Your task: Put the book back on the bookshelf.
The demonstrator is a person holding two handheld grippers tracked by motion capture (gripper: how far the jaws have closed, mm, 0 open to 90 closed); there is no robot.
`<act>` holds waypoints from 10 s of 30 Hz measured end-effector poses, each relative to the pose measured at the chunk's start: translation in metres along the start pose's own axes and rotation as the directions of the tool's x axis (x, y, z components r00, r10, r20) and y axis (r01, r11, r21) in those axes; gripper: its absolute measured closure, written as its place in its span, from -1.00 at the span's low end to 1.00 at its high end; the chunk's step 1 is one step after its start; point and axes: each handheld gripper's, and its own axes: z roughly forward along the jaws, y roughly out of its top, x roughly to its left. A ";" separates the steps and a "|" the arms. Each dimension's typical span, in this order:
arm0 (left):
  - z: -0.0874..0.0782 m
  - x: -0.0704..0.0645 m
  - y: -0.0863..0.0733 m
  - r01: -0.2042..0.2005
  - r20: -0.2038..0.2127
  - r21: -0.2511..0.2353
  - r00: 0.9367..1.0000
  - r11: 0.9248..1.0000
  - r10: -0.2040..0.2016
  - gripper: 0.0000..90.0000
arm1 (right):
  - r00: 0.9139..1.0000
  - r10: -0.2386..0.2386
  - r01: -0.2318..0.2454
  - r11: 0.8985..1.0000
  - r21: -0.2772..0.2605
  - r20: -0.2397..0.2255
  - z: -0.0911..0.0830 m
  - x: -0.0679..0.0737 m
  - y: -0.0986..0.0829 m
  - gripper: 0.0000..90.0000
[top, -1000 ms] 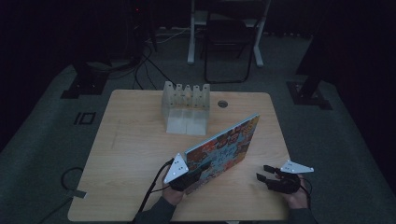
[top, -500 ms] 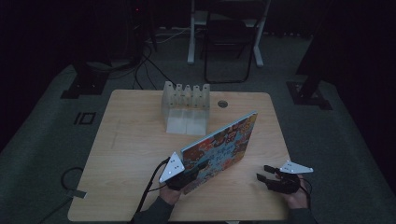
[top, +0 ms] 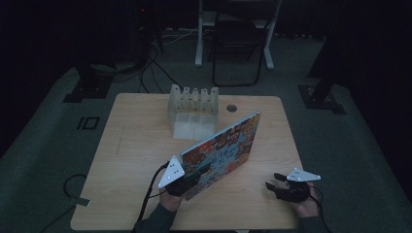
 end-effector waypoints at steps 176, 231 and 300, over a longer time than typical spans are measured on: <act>-0.051 0.043 0.015 0.029 -0.383 -0.023 0.923 0.999 -0.036 0.80 | 0.998 -0.049 0.044 0.992 0.116 0.039 0.010 0.005 0.003 -0.71; -0.053 0.052 0.015 0.013 -0.504 -0.006 0.864 1.000 -0.014 0.80 | 0.998 -0.049 0.044 0.992 0.116 0.038 0.010 0.005 0.003 -0.71; -0.048 0.061 0.012 0.032 -0.608 -0.009 0.793 0.999 -0.031 0.80 | 0.998 -0.048 0.043 0.992 0.117 0.038 0.010 0.005 0.003 -0.71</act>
